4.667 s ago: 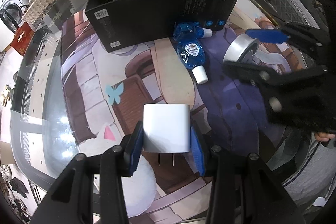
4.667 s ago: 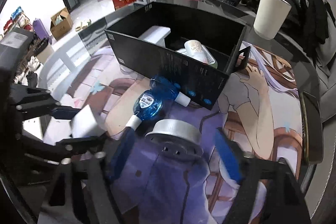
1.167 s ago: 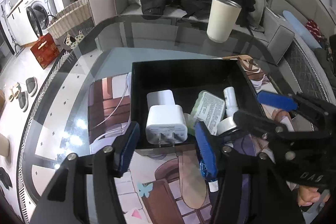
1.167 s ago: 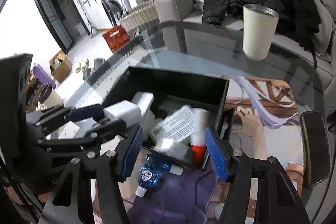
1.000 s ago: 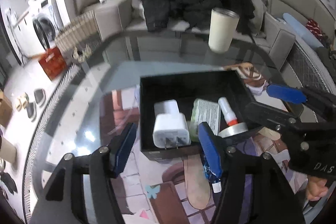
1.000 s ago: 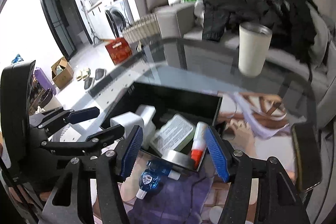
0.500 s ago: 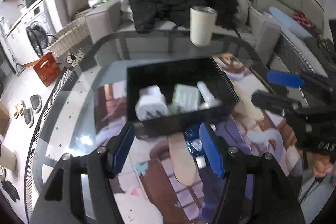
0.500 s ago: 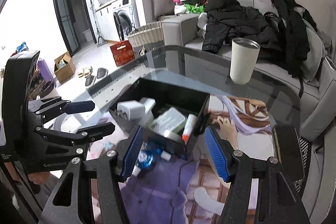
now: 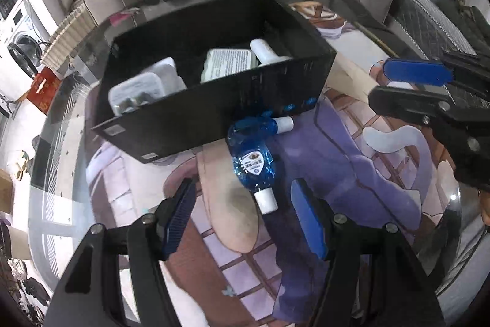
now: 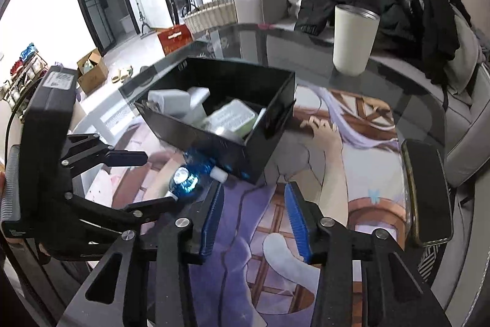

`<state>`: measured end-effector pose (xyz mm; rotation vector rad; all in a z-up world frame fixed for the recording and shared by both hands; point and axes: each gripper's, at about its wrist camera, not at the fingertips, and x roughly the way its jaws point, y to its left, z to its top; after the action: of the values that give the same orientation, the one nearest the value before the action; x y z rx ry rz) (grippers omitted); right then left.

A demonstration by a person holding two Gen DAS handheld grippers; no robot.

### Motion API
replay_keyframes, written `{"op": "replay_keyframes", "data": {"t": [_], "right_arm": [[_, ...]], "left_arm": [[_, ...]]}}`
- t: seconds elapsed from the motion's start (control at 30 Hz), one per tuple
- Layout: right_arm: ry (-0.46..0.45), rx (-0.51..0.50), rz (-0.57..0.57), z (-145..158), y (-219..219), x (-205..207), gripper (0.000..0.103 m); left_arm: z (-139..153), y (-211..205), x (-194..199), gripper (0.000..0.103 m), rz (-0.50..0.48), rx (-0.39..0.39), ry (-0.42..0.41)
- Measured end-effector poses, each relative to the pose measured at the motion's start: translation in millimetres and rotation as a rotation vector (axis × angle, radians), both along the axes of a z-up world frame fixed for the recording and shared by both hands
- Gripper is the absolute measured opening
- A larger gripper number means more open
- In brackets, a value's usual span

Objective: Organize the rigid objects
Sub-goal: 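Move the left gripper to a blue white-capped bottle and close on it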

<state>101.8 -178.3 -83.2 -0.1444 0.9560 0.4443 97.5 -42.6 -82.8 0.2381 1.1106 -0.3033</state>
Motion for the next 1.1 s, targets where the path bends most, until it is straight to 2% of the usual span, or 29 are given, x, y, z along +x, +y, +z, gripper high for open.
{"op": "replay_keyframes", "data": {"t": [0.13,0.23,0.4,0.5,1.1], "right_arm": [[0.014,-0.003,0.006,-5.8,-1.4,1.0,0.041],[0.023,0.000,0.011,-9.4,-3.4,1.2,0.041],[0.046,-0.001,0.027,-16.8,-0.3,2.1,0.041],[0.055,-0.006,0.049,-20.5,8.3,2.7,0.039],[0.062,-0.045,0.112,-37.1,73.8,14.1,0.038]], "left_arm": [[-7.8,-2.4,12.3,0.065,0.014,0.020,-0.003],[-14.5,-1.4,19.0,0.060,0.022,0.020,0.012],[-17.6,-2.1,21.2,0.038,0.013,-0.008,0.043],[-16.6,0.9,19.3,0.029,0.018,-0.026,0.060],[-19.5,62.2,9.0,0.029,0.082,-0.044,0.062]]}}
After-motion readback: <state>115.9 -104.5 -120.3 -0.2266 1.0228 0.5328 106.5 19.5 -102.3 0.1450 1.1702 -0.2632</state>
